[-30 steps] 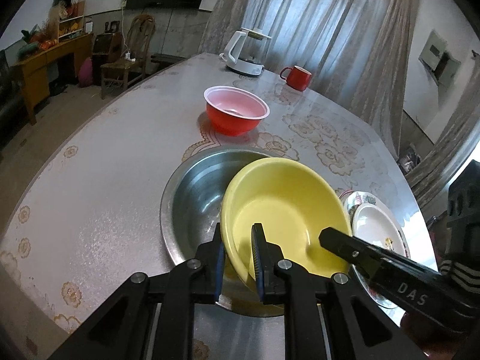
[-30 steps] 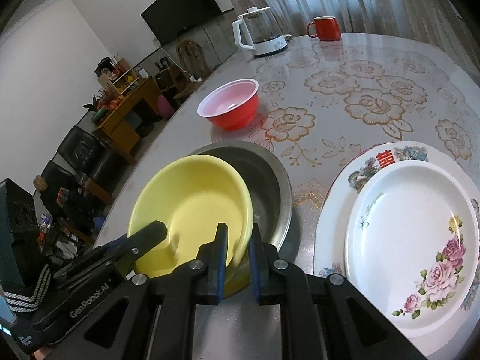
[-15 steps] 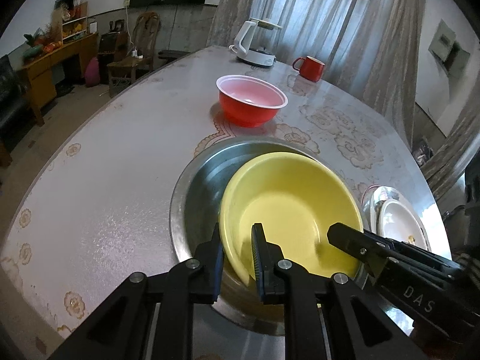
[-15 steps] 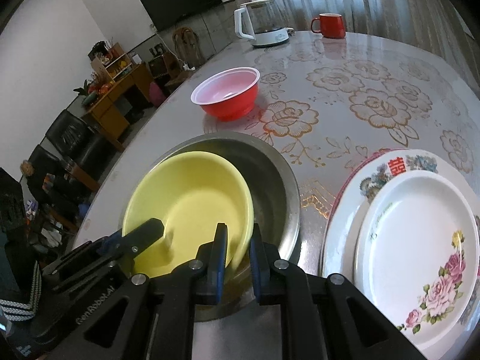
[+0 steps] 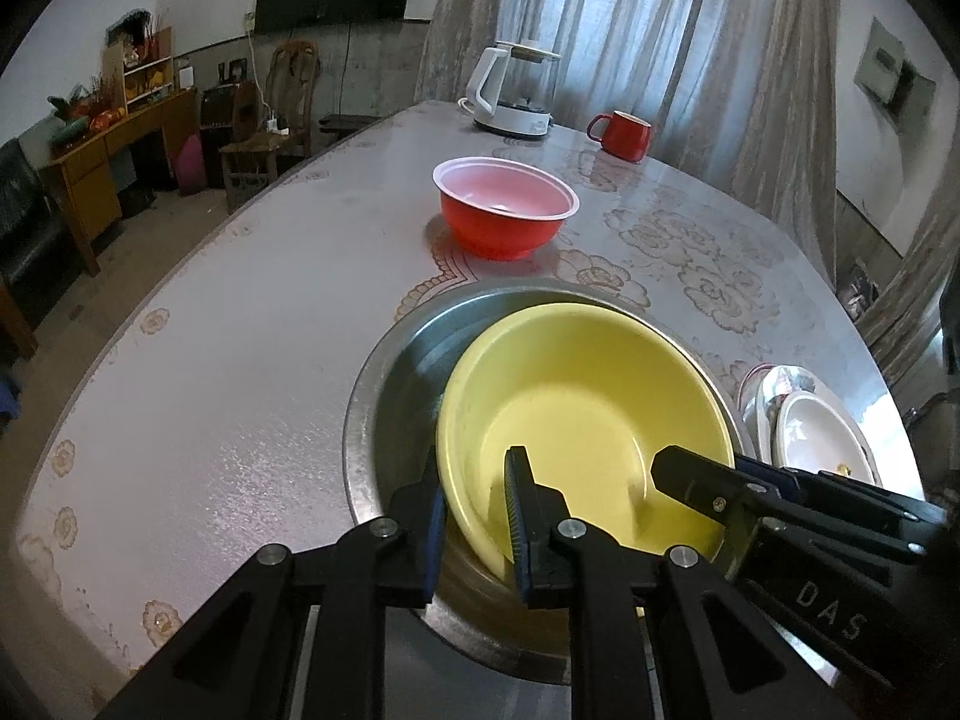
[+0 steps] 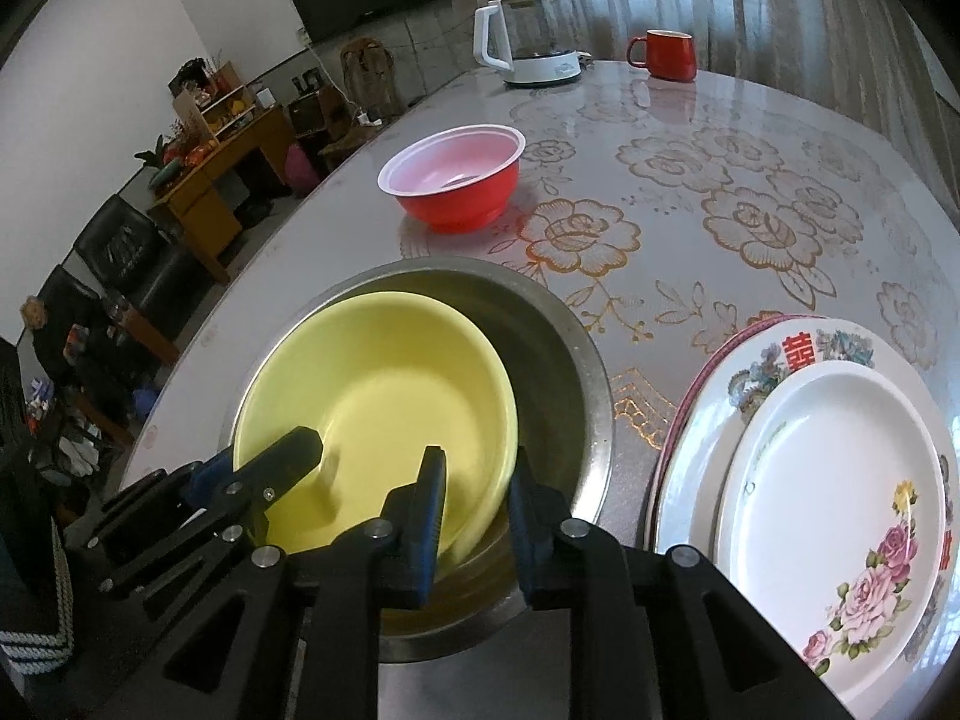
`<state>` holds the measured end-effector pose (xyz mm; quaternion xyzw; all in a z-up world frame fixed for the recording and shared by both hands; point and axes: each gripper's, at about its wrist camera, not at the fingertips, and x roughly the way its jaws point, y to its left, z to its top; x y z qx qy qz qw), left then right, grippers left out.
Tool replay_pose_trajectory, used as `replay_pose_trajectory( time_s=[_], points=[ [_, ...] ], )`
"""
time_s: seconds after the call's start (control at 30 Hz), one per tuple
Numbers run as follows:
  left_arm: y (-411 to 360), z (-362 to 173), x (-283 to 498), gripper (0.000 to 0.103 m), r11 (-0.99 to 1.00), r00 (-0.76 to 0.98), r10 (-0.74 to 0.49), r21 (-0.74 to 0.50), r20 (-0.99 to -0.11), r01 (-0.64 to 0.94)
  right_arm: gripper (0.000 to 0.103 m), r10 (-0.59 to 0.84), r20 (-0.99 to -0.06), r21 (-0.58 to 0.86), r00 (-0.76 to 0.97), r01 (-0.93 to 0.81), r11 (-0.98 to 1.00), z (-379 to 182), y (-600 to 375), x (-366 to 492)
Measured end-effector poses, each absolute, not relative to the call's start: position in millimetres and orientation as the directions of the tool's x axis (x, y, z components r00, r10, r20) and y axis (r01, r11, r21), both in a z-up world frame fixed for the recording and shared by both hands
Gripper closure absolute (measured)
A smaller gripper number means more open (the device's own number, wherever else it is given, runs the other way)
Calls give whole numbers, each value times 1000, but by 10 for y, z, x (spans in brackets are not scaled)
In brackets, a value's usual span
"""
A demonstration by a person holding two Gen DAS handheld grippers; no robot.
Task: Organize plates and bowls
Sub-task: 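Carry the yellow bowl and lower it into the steel bowl, then open the right gripper and withdraw from the yellow bowl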
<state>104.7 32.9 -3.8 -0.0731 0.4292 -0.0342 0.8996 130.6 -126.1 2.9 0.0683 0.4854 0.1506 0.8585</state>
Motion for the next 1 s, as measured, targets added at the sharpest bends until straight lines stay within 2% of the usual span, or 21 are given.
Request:
replay_pose_trajectory(
  time_s=[0.23, 0.33, 0.53, 0.67, 0.8, 0.97, 1.0],
  points=[
    [276, -59, 1042, 85, 994, 637, -83, -108, -767, -1, 80, 312, -816, 255, 487, -181, 950, 33, -1240, 1324],
    [285, -58, 1045, 83, 994, 636, -82, -110, -767, -4, 75, 320, -812, 269, 488, -174, 947, 42, -1236, 1316],
    [293, -52, 1044, 81, 993, 636, -89, -120, -767, -7, 75, 327, -809, 283, 489, -164, 945, 30, -1249, 1332],
    [273, -39, 1023, 70, 990, 641, -116, -139, -758, 15, 70, 320, -797, 299, 512, -126, 946, 73, -1324, 1317],
    [234, -14, 1000, 60, 988, 644, -133, -148, -753, 30, 70, 341, -774, 342, 533, -101, 934, 136, -1451, 1318],
    [272, 98, 914, 38, 983, 668, -156, -184, -727, 30, 69, 340, -764, 350, 548, -90, 933, 177, -1531, 1293],
    [290, 122, 894, 37, 982, 675, -157, -188, -721, 28, 69, 349, -760, 360, 548, -91, 928, 172, -1547, 1289]
  ],
)
